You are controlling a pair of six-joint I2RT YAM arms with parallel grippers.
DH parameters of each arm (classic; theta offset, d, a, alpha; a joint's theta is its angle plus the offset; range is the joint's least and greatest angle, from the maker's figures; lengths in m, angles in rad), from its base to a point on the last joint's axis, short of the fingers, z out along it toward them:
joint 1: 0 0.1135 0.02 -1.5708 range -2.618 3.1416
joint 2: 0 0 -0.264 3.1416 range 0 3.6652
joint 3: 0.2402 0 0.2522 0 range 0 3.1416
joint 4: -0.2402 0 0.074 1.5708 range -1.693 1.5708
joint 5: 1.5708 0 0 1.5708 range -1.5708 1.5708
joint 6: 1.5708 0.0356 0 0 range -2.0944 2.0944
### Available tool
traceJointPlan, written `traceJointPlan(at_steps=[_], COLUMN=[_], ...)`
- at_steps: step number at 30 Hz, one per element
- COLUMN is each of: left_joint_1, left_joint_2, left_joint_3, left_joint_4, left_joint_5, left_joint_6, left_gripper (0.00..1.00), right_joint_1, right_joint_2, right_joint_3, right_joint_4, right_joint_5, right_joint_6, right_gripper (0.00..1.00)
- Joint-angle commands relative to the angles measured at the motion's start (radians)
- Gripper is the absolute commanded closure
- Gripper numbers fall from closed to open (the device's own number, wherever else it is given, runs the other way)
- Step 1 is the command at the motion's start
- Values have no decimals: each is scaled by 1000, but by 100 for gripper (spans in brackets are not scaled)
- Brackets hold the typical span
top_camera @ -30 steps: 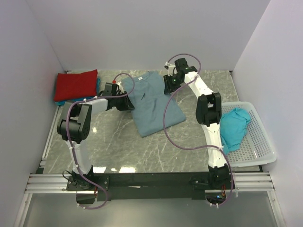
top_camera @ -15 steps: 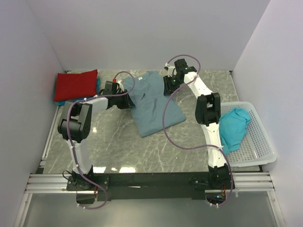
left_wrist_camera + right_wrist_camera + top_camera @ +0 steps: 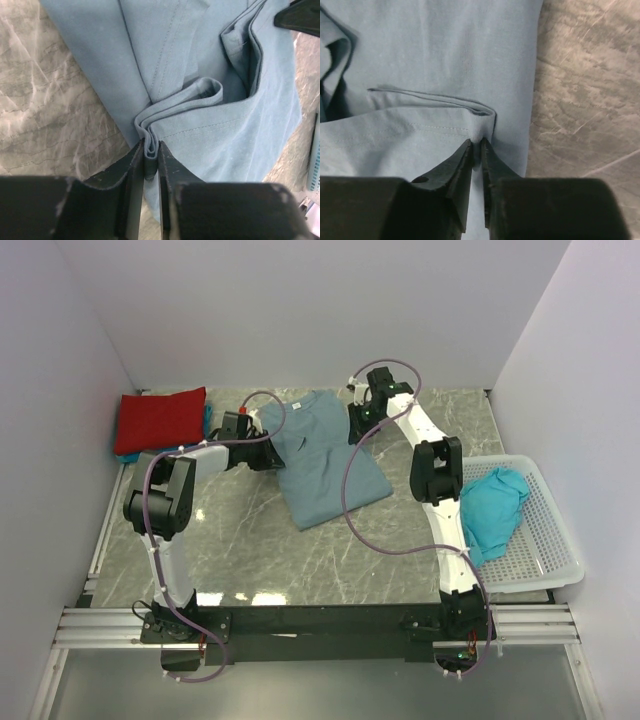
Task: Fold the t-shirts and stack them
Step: Fold the tshirt
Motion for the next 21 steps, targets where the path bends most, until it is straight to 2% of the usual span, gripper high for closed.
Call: traceJointPlan(at_steps=[1,4,11,21], left_joint_1=[1,1,1,1], left_joint_2=[-5,-16,-45,-68], left_joint_3=[51,64,70,84], left_joint_4=[20,13,23,25], left_joint_5=[41,53,84,98], left_joint_6=[-3,17,43,61], left_gripper=[80,89,99,100], right_joint_1=[3,-5,-46,-66], right_joint_2=[-18,-67,-170,-253], right_joint_3=[23,-40,-124,-187], right_joint_4=[-8,44,137,179], right_joint_5=[5,14,-52,-60], right_joint_6=[0,-11,9,17], right_gripper=[87,100,100,100])
